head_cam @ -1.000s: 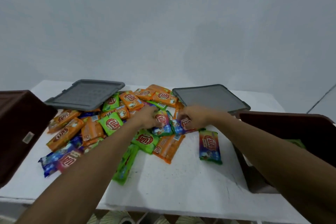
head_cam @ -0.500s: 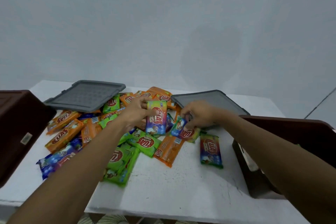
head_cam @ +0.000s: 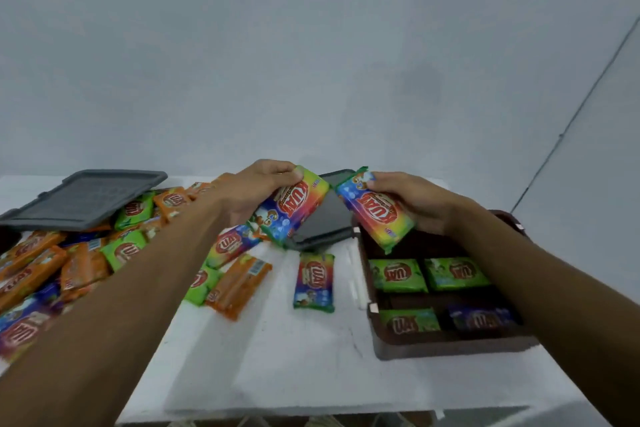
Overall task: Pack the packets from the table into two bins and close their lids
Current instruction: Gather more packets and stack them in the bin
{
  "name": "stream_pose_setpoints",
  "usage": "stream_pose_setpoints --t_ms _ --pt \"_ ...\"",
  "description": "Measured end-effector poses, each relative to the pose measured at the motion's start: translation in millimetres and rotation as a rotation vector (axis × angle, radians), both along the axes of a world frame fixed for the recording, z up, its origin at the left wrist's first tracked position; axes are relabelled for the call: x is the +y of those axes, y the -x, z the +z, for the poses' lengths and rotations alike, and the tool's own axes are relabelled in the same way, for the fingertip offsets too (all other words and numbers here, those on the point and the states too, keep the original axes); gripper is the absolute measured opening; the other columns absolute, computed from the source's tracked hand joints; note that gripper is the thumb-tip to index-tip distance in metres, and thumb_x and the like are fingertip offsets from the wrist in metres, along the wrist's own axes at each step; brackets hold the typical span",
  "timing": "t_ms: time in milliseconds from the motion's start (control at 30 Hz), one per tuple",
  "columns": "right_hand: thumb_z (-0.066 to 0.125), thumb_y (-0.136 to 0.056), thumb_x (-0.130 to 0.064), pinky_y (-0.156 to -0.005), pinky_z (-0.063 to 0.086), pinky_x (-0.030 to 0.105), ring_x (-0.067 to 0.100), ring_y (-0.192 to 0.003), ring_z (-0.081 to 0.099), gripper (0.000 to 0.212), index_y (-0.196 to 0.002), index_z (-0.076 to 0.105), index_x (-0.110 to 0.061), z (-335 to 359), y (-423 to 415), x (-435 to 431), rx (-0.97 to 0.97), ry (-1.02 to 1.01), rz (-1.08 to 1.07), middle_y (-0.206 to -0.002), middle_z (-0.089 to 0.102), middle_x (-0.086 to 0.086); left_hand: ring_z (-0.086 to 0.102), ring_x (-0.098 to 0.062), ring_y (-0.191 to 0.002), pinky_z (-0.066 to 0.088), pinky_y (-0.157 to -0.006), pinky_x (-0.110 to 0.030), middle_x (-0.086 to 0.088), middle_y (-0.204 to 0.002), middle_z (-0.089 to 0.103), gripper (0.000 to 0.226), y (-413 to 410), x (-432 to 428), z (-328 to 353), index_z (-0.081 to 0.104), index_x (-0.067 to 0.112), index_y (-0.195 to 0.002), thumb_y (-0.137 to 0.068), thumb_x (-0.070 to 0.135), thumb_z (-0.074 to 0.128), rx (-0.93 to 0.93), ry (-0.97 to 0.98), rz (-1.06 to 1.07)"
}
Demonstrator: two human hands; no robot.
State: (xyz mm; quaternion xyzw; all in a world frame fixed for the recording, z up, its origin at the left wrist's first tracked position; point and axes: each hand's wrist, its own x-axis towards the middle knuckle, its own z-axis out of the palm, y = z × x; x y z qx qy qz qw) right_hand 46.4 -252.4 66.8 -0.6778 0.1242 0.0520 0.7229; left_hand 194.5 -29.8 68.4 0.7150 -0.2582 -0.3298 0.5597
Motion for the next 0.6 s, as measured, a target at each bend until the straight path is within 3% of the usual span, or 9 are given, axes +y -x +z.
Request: stream_pose_setpoints --t_ms 100,267,433,500,600 --pt "0.058 -0.094 -0.024 -0.069 0.054 0.03 0.019 -0.074 0.066 0.024 -0.108 0.066 -0.005 -4 33 -52 0.053 0.25 0.006 -0.098 0.07 0.019 0.07 -0.018 -0.074 0.057 -0.061 -0.031 -0.007 -0.089 0.073 0.016 28 -43 14 0.061 0.015 -0.103 -0.091 0.025 0.064 -0.067 -0.012 -0.084" --pt "0.06 -0.095 -0.022 -0.07 0.055 0.029 0.022 -0.083 0.07 0.013 -0.102 0.064 -0.012 -21 78 -117 0.102 0.605 0.162 -0.098 0.073 0.013 0.068 -0.019 -0.077 0.055 -0.062 -0.029 -0.012 -0.095 0.073 0.014 69 -114 8 0.057 0.014 -0.097 -0.091 0.022 0.066 -0.215 -0.081 -0.24" --pt "0.06 -0.094 -0.027 -0.078 0.046 0.024 0.018 -0.098 0.063 0.026 -0.119 0.062 -0.019 -50 83 -144 0.129 1.213 0.414 -0.112 0.067 -0.001 0.068 -0.014 -0.074 0.051 -0.059 -0.021 -0.005 -0.09 0.074 0.018 96 -169 -27 0.057 0.011 -0.102 -0.091 0.022 0.065 -0.343 -0.227 -0.468" --pt "0.058 -0.094 -0.029 -0.081 0.045 0.027 0.018 -0.101 0.063 0.03 -0.123 0.061 -0.021 -56 79 -140 0.133 1.292 0.504 -0.116 0.066 -0.002 0.064 -0.008 -0.068 0.047 -0.057 -0.017 -0.004 -0.087 0.072 0.016 101 -179 -47 0.057 0.011 -0.102 -0.092 0.021 0.065 -0.408 -0.301 -0.572" --pt "0.057 -0.094 -0.035 -0.088 0.049 0.037 0.019 -0.109 0.059 0.033 -0.127 0.059 -0.027 -69 76 -136 0.117 1.321 0.552 -0.121 0.065 -0.003 0.06 -0.006 -0.066 0.046 -0.063 -0.024 0.001 -0.082 0.069 0.011 100 -183 -76 0.056 0.017 -0.097 -0.091 0.02 0.065 -0.524 -0.401 -0.637"
